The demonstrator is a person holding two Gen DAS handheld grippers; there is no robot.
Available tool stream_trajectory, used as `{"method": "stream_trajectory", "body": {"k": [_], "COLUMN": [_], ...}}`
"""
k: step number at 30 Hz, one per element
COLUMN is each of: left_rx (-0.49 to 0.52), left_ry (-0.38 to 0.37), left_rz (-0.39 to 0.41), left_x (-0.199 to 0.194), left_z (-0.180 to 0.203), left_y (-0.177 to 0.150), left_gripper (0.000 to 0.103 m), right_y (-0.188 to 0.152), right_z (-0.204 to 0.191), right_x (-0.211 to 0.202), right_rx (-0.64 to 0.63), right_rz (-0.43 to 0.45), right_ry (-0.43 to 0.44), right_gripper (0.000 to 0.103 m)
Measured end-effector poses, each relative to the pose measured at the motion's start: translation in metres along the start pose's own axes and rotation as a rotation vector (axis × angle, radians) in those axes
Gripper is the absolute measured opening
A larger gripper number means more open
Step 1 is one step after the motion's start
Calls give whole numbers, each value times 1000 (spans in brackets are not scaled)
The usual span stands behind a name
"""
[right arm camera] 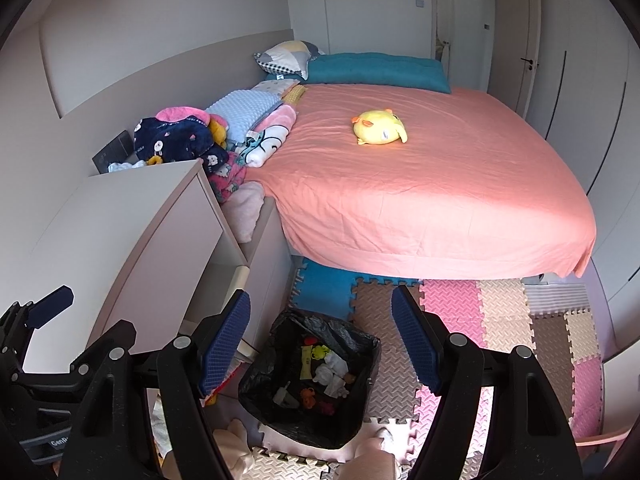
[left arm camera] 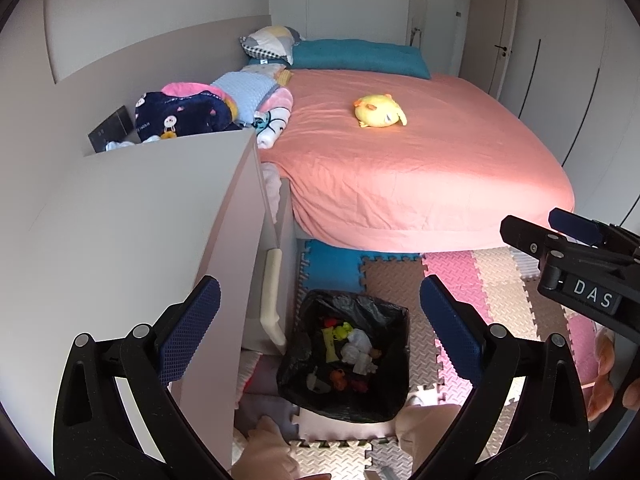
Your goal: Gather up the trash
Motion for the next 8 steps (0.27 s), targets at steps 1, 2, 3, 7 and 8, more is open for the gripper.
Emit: {"method": "stream_trajectory", "body": {"k": [1,2,3,7,8], "left_rx": [-1,-3,-4,-12,-11], "left_ry": [1,-2,-6,-2,-3], "left_rz": [-2,-6,-9,-11,-11], "left_x": [1,1,0,1,1], "left_z": [0,0,0,-2,-2], "left_y": [1,1,0,1,1], "left_gripper": [97,97,97,97,97], "right_y": [0,0,0,0,0], "right_z": [0,2,1,-1,0], "right_x": [0,0,0,0,0], "right_rx": [0,-1,-1,0,-2], "right_rz": [0,1,0,0,0], "right_ry": [0,0,0,0,-1], "right_gripper": [74,74,74,74,74]}}
Point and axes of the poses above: each gripper's, at about its wrist camera, not at the fingertips, and x roughly the way its jaws point, z to its right, y to its top, the point moved 2 cm from there along x, roughly the way its jaws point, and after that the axes turned 13 degrees about -x, right-handed, at the moved point
